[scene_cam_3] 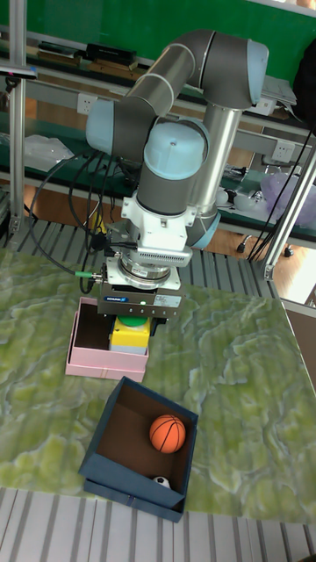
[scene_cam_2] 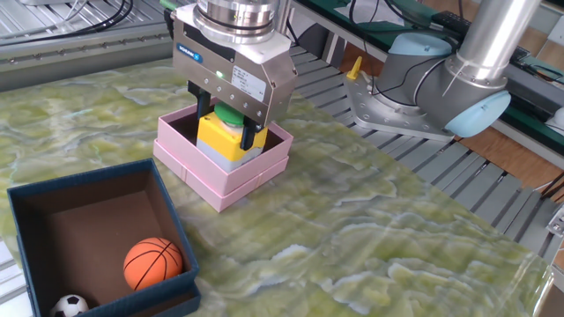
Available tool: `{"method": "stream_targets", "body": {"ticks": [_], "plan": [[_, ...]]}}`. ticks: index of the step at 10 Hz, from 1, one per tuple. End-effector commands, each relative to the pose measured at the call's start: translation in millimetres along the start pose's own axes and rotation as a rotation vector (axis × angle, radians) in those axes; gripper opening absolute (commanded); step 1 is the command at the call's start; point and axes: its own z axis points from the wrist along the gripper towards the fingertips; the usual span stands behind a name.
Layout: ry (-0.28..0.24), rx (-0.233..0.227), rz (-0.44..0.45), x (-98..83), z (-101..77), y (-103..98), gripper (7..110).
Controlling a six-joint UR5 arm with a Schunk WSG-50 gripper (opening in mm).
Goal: Move an object from one box to another
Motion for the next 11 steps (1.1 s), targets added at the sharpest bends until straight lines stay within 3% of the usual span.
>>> {"method": "stream_targets", "body": {"ticks": [1,11], "plan": [[-0.007,-0.015,0.008,-2.3,2.4,2,7],[-0.005,-0.006,0.033,-3.4,16.0,-4,7]]}}
